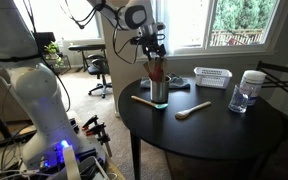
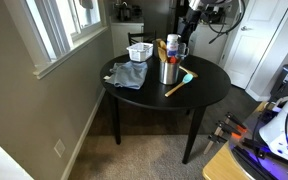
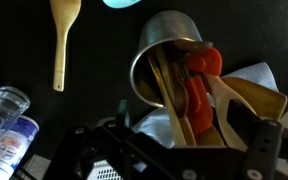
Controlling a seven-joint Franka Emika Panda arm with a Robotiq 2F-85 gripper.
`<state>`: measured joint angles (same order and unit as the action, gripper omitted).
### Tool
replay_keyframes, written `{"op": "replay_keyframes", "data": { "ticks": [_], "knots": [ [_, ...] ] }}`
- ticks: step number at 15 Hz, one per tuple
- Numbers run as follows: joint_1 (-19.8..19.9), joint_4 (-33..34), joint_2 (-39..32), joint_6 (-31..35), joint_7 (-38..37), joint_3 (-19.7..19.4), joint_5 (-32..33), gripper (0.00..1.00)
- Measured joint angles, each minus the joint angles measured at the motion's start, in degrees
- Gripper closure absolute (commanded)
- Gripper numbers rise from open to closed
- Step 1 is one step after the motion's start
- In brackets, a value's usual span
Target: Remove the wooden spoon from the utensil holder
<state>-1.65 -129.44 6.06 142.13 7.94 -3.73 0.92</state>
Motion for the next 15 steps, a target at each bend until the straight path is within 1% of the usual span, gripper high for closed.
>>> {"op": "replay_keyframes", "data": {
  "ticks": [3, 6, 8, 15],
  "knots": [
    [-1.5, 3.8, -2.5, -0.6, 1.1, 2.2, -1.7, 0.00],
    [-2.6, 7.1, -4.9, -1.9, 1.1, 4.6, -1.7, 0.00],
    [-2.9, 9.1, -6.7, -2.9, 1.0, 5.5, -1.2, 0.00],
    [-2.1, 14.5, -12.4, -8.3, -0.8, 5.1, 2.2, 0.00]
  ]
}}
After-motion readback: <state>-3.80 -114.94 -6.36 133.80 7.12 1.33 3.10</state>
